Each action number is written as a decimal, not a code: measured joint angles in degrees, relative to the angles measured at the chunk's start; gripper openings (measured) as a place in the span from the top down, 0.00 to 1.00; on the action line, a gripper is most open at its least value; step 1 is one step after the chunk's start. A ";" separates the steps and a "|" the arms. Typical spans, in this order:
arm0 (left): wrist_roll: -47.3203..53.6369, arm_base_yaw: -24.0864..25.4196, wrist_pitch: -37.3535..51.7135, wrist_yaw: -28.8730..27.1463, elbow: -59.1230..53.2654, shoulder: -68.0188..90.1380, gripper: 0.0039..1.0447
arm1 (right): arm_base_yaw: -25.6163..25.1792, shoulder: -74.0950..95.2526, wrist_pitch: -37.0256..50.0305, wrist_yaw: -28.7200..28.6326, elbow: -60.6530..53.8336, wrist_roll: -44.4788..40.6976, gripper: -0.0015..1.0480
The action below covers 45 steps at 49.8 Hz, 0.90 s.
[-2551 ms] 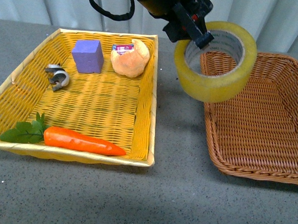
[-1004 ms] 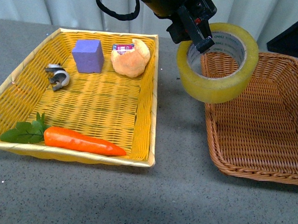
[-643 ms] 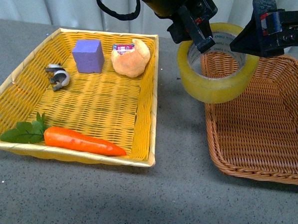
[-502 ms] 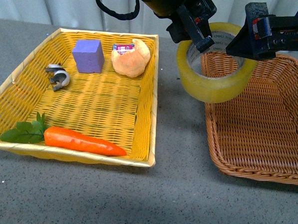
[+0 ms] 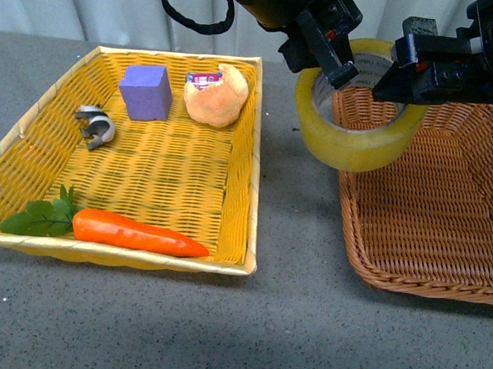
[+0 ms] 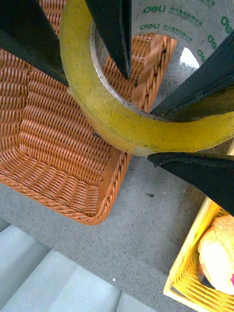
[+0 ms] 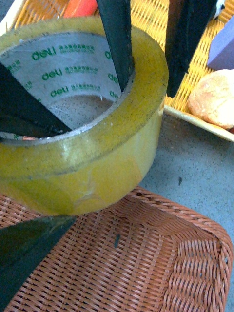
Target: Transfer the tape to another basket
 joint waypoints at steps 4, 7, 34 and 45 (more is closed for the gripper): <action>-0.92 -0.63 -0.15 -3.41 0.00 0.00 0.86 | 0.02 0.17 -0.26 0.31 0.02 0.76 0.69; -3.13 -1.88 -0.57 -9.49 0.07 -0.02 0.86 | 0.02 0.90 -0.26 1.55 0.63 0.92 0.77; -16.55 1.97 16.68 -22.18 -4.87 -6.05 0.08 | -8.55 12.50 -1.14 10.16 5.40 -0.46 0.85; -24.33 8.00 25.92 -35.58 -14.82 -7.32 0.06 | -11.76 16.35 0.57 12.81 4.17 -4.15 0.85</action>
